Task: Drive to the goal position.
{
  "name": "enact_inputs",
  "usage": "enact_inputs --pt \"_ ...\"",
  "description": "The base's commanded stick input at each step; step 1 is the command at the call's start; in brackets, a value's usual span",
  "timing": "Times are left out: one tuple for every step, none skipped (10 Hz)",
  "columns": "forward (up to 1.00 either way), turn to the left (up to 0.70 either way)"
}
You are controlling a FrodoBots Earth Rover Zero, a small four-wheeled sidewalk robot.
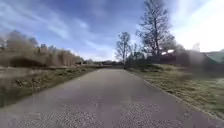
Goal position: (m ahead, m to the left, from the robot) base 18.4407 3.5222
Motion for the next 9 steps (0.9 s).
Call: enact_inputs --pt "1.0 0.0" --pt "1.0 0.0" --pt "1.0 0.0" --pt "1.0 0.0" --pt "1.0 0.0" --pt "1.0 0.0" --pt "1.0 0.0" --pt "1.0 0.0" --pt "1.0 0.0"
